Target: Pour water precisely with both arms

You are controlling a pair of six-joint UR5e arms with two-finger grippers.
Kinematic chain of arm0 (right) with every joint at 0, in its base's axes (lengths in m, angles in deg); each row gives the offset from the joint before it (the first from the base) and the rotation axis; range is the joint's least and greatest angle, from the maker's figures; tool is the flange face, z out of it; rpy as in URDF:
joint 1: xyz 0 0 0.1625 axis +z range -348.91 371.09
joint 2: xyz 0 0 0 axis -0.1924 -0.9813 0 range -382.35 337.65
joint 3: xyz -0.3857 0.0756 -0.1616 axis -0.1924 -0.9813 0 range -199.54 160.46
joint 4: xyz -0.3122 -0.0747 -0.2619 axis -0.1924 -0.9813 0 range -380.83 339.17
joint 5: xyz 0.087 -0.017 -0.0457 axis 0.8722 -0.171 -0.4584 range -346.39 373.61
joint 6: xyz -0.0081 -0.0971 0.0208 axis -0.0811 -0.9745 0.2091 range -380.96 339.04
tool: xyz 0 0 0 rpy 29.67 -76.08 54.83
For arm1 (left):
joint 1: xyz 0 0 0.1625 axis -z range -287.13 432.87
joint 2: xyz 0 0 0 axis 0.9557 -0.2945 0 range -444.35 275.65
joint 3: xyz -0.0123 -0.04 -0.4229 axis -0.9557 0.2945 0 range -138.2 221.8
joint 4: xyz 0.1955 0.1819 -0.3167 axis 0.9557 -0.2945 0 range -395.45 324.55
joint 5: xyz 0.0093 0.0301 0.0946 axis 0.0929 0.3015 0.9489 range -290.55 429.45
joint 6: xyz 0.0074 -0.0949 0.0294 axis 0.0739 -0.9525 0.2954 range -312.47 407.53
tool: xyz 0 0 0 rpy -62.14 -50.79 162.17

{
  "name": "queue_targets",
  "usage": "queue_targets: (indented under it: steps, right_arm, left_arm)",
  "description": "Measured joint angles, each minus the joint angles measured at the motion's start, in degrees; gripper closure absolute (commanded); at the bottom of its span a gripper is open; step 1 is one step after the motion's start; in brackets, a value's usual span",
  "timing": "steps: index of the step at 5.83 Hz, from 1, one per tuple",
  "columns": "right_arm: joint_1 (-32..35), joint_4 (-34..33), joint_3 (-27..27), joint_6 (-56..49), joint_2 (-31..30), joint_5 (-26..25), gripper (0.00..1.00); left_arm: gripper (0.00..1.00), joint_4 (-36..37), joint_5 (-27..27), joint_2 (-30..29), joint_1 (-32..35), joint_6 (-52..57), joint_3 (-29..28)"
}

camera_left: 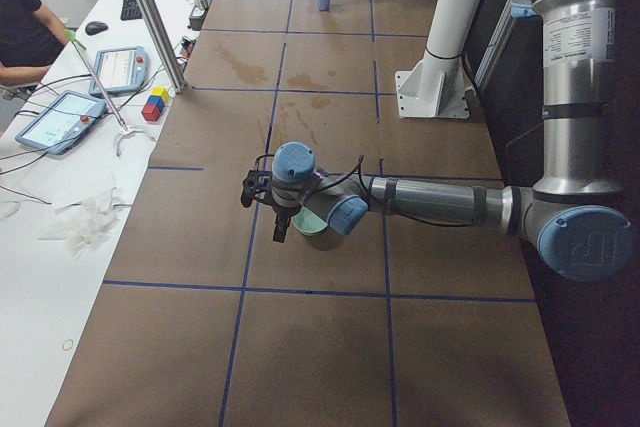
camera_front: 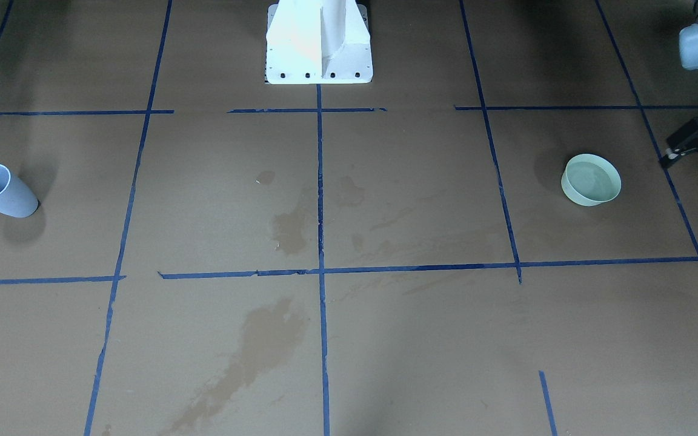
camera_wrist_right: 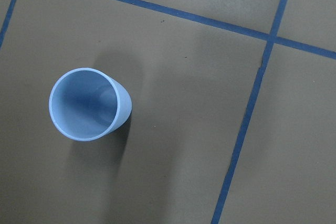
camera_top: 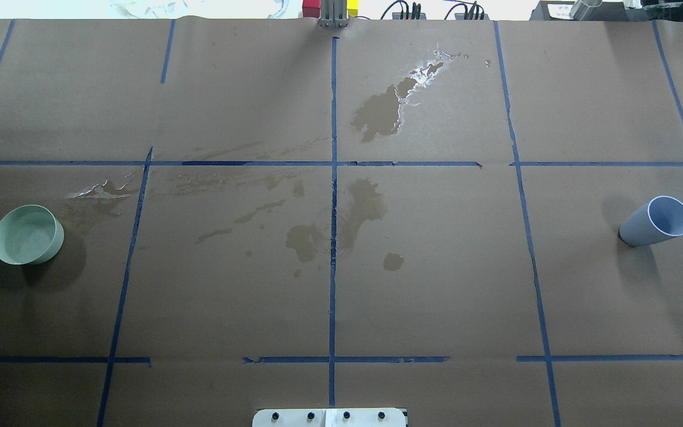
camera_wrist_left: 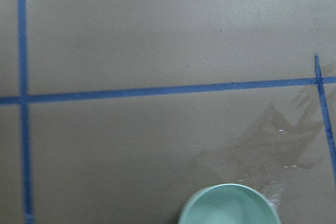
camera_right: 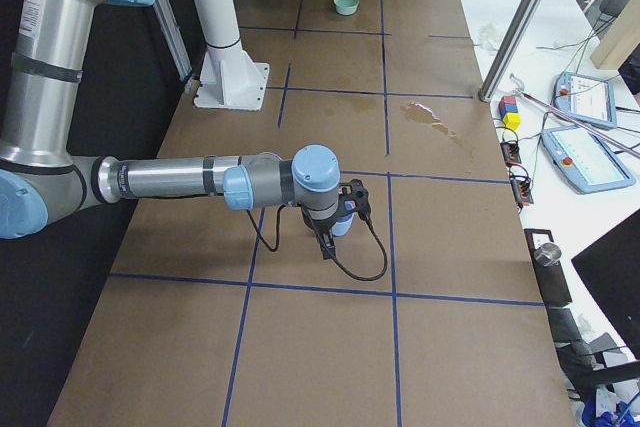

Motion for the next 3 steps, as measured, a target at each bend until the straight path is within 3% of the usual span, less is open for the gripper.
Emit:
queue_targets:
  steps: [3]
  right_arm:
    - [2.01,-0.59,-0.03,-1.84,-1.96,-0.55,0.00]
  left_arm:
    - [0.00,23.85,0.54,0.10,12.13,25.00,4.96]
